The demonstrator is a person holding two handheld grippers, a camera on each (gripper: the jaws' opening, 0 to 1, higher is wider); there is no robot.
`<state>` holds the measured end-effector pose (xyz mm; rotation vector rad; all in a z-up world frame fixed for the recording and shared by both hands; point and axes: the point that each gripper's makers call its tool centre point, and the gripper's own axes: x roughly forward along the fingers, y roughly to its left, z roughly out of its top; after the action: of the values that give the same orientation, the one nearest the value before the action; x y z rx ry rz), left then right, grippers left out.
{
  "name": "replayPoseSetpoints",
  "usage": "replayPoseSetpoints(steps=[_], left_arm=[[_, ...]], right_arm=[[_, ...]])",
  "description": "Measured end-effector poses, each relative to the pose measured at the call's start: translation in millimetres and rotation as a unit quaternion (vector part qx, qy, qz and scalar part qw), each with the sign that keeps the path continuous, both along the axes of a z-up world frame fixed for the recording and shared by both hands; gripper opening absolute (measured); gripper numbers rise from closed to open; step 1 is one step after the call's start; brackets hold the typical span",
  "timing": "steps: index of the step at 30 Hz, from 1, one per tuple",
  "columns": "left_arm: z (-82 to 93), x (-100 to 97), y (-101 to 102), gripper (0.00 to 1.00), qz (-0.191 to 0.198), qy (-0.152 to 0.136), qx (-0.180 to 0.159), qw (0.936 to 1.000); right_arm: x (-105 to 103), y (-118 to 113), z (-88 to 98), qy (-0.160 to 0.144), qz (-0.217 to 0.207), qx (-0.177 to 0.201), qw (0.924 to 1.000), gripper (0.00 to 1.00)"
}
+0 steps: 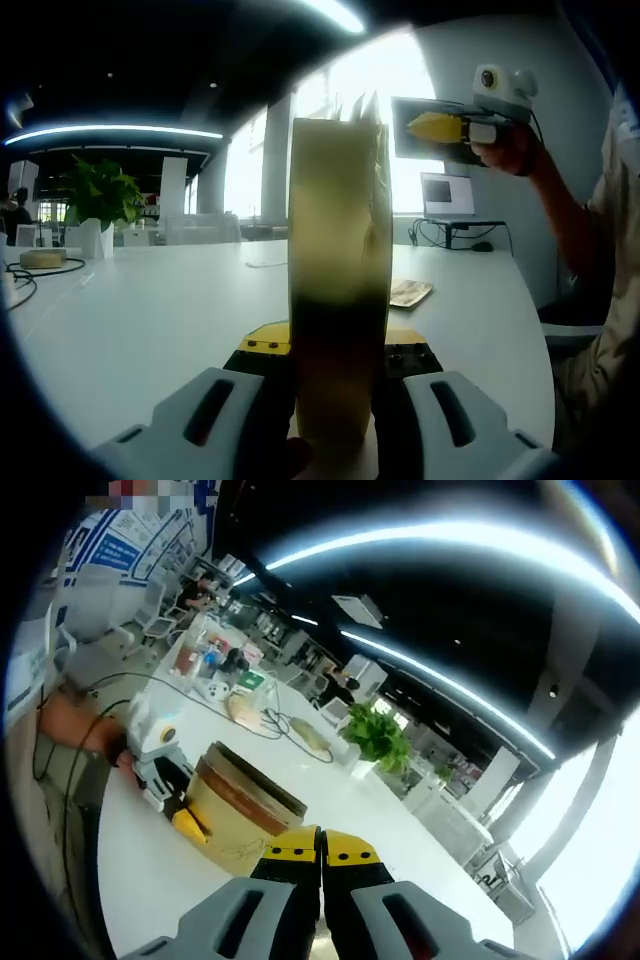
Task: Extract single mask from mask box in order stack masks on table
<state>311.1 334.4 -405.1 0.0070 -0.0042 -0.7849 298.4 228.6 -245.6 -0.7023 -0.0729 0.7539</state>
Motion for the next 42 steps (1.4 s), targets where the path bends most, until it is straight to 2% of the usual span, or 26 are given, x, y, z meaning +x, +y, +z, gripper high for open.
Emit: replayPoseSetpoints(steps=[7,15,29,37,42], left_arm=[[-0.4,-0.1,-0.2,0.19,0.0,0.0,0.0,1.0],[-0.9,-0.1,-0.6,0.19,0.0,0.0,0.0,1.0],[-0.8,-0.1,-1.0,0.19,-0.001,0.0,0.0,1.0],[-0.8,-0.5,-1.0,0.19,-0.001,0.001,-0.001,1.0],[-0.6,-0.3,-0.9,0.19,-0.001,0.001,-0.001,1.0]], right_arm=[[-3.4,20.6,-5.8,-0.004,0.026,-0.039,0.9989,0.0],[-4.5,33.1,-9.9,-0.012,0.048,-0.069,0.9964,0.0],[-7.7,61.9,-15.9,-0.023,0.094,-0.123,0.9878,0.0],[-8.3,69.6,-27.8,-0.02,0.111,-0.162,0.9803,0.01],[-6.7,71.5,-36.7,-0.019,0.122,-0.199,0.9722,0.01]])
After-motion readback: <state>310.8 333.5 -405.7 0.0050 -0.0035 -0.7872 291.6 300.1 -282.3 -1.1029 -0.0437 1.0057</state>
